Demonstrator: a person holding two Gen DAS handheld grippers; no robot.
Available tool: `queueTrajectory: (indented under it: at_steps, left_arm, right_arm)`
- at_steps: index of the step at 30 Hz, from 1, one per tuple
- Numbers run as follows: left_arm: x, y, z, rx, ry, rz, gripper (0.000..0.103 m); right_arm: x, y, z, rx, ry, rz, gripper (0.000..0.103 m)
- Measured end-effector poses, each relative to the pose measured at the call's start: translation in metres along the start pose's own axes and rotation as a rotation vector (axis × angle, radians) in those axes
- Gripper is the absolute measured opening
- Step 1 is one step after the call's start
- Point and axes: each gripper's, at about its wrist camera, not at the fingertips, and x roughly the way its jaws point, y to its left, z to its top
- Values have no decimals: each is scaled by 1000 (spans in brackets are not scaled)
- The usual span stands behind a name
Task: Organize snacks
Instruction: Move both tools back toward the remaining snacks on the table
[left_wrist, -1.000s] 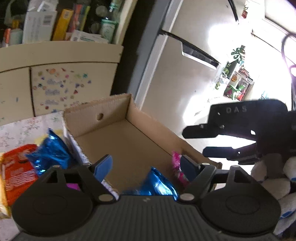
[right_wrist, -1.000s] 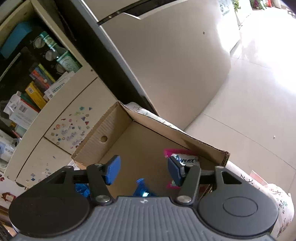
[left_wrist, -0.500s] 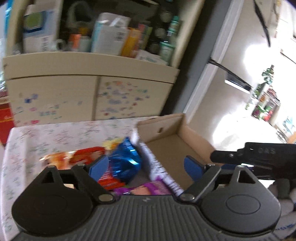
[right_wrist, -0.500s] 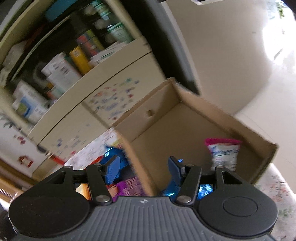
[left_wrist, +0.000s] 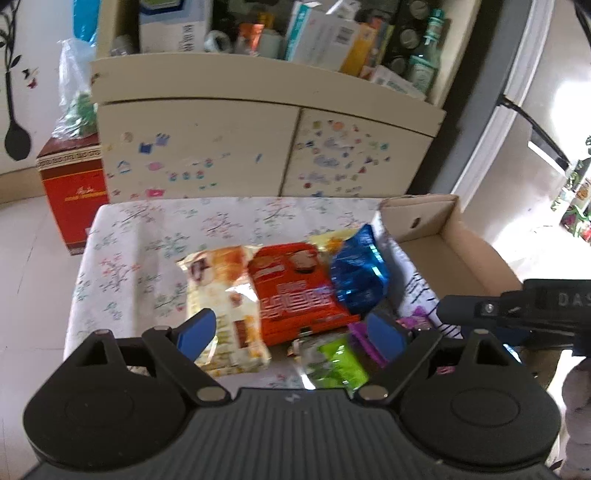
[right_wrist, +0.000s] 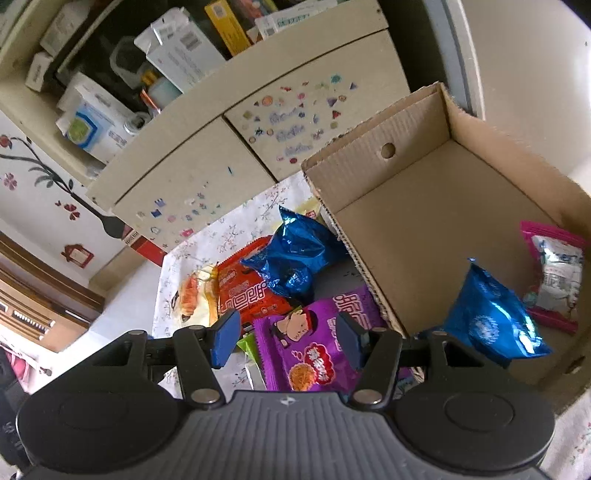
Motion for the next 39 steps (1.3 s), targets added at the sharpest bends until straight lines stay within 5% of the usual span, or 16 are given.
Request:
queueTrajectory:
  at_steps: [11,21,25,29,39]
  left_arm:
    - [-4,26,-8,-39,31,14,90]
    - [-12,47,-2,-105,4,50,90]
    - [-14,52,-1,-112,1,55,91]
    - [-10,55,-4,-123,31,53,92]
    - [-4,45,-9,-102,80,17,92]
  right_arm:
    - [41,14,-11,-84,34,-124,66]
    - [46,27,-45,-106,271,92,68]
    - [39,44,-64,-245,322,125,69]
    - [24,55,-71,-416,281,94,80]
    - [31,57,-78,-666,173,22,89]
